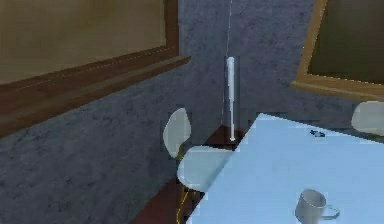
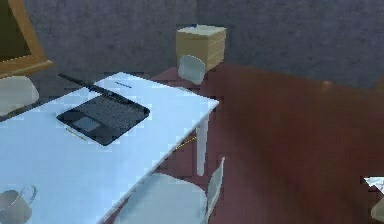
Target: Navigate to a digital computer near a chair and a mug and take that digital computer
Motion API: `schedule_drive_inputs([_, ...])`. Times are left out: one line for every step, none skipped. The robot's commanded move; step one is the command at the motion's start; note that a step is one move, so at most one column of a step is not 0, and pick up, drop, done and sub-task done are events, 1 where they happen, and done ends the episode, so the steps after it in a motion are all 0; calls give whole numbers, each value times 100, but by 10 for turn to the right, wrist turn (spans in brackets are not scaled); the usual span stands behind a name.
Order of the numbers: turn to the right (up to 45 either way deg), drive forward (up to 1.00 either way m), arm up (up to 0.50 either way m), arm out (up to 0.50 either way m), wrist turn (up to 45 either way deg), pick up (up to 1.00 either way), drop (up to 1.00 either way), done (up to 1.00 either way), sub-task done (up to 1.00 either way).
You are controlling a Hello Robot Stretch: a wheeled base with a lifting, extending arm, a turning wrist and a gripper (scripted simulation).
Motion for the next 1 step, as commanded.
schedule_drive_inputs([-210,0,0,0,0,0,0,0,0])
